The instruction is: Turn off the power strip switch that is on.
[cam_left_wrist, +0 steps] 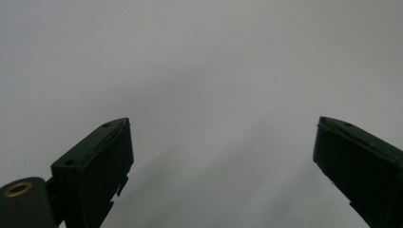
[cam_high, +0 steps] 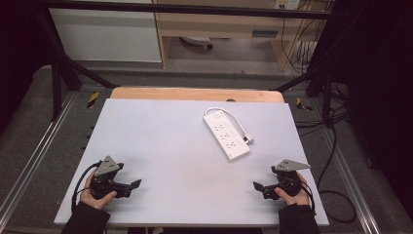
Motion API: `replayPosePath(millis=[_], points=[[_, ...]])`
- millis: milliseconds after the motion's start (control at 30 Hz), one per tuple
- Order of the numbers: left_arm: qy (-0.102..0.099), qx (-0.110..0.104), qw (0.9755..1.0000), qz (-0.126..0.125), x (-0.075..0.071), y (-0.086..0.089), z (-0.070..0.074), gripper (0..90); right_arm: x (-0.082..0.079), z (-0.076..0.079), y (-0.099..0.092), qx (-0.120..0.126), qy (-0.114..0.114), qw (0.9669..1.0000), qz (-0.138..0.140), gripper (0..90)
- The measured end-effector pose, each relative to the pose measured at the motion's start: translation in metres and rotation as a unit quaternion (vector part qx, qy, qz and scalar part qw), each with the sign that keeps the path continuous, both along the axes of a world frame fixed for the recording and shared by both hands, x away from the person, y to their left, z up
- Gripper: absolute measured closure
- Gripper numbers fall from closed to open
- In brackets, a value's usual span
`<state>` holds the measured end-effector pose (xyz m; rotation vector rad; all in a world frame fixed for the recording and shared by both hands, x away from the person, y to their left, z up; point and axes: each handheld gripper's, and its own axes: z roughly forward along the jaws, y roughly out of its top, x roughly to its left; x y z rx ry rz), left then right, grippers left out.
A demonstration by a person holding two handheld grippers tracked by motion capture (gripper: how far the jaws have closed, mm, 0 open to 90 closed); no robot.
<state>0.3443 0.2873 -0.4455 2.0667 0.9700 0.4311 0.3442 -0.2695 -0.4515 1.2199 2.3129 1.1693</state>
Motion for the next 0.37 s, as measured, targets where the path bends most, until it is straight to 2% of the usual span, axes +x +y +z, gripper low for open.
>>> replayPosePath(millis=[367], points=[[0.002, 0.001, 1.0, -0.003, 0.0001, -0.0013, -0.0004, 6.1, -0.0007, -0.0023, 0.0017, -0.01, 0.004, 0.9999, 0.005, 1.6]])
